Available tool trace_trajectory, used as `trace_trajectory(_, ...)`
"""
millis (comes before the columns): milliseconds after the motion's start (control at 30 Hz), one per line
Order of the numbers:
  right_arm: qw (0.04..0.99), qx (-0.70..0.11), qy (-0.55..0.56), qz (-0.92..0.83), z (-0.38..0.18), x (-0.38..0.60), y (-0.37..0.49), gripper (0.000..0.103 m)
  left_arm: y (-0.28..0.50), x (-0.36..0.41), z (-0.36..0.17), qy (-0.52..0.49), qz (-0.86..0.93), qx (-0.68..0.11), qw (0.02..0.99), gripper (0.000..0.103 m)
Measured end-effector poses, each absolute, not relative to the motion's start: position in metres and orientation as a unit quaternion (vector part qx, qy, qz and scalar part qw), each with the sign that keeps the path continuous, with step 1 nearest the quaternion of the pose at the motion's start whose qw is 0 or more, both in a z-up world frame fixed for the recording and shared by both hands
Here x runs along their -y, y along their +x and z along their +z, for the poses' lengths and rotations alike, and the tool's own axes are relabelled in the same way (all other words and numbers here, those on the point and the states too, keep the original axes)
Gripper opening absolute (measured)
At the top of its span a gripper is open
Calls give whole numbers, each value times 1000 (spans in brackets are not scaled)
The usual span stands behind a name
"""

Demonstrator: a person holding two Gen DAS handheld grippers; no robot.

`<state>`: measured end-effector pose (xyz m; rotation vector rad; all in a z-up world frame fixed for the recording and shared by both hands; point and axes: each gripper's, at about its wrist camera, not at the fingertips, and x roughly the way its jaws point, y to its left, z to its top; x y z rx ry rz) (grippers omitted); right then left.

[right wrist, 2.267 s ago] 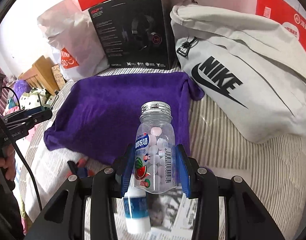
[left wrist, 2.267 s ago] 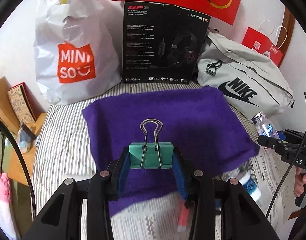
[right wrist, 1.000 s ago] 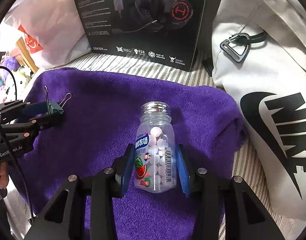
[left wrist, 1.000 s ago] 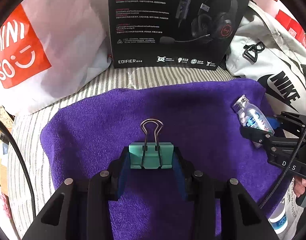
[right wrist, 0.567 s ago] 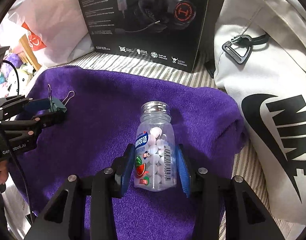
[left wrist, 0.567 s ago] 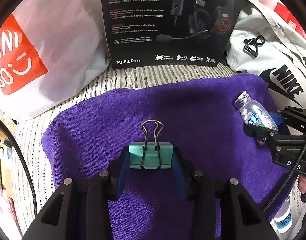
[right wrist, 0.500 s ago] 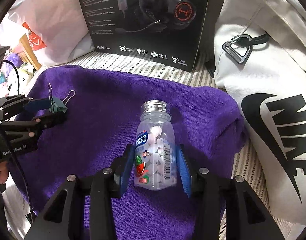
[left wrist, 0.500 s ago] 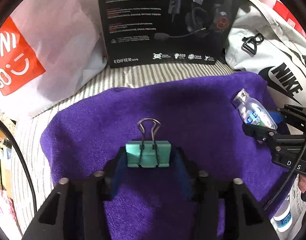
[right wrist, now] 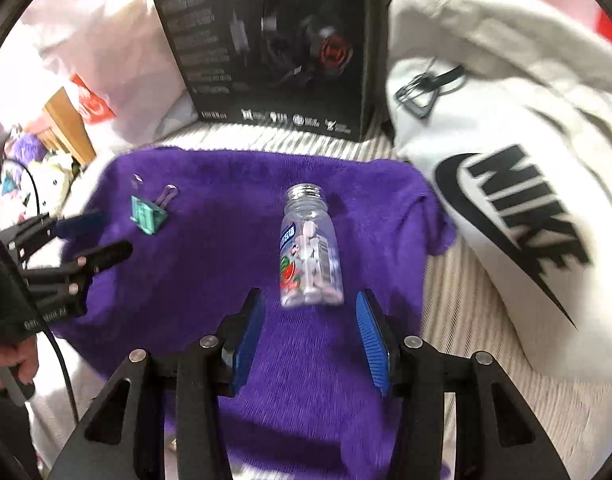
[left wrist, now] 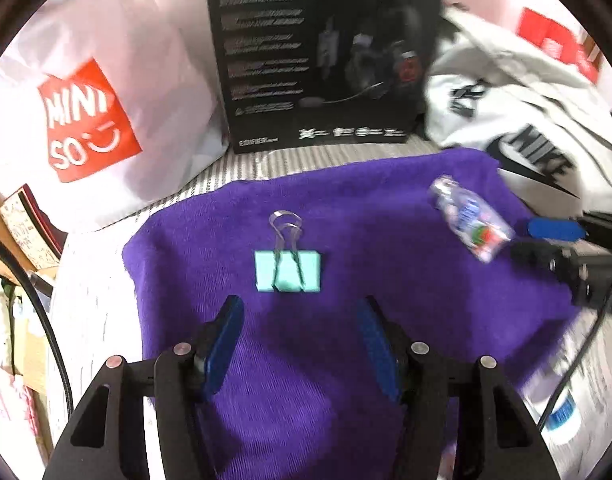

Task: Organize rigid objects
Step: 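Carry the clip and candy bottle onto the purple towel and release both, then grasp the pink marker with the left gripper while the right grasps the blue-white cylinder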

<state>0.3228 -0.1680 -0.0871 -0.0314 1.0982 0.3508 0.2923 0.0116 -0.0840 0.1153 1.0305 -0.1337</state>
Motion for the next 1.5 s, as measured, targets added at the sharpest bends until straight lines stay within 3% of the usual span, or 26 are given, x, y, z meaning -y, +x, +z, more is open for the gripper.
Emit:
trace_trajectory(367,855,-492,9,162,-42,194,238,54,197,-35,-67,34,-101,-494,863,56)
trace_trajectory(900,830,-535,68,144,-76,239,122,54,181,-24,-101,66,-146,-532,831,54)
trace_trajectory(1033,825,-541,76,145,-84,240,114,54,184,-17,-102,73,-148,-533,830,48)
trace_trajectory(1167,822,-544,78,152,-89,236,115,54,188,-11,-102,81,-158,-537,825,32)
trace_trajectory(1333,821,-545,66,156,-94,228,121,54,189,1,-109,122,-152,-534,823,30)
trace_trajectory(1433,820,-546,62,160,-98,224,129,54,186,1,-108,121,-163,-532,822,13)
trace_trajectory(1500,821,-545,53,163,-101,221,134,54,182,-1,-106,124,-159,-532,822,12)
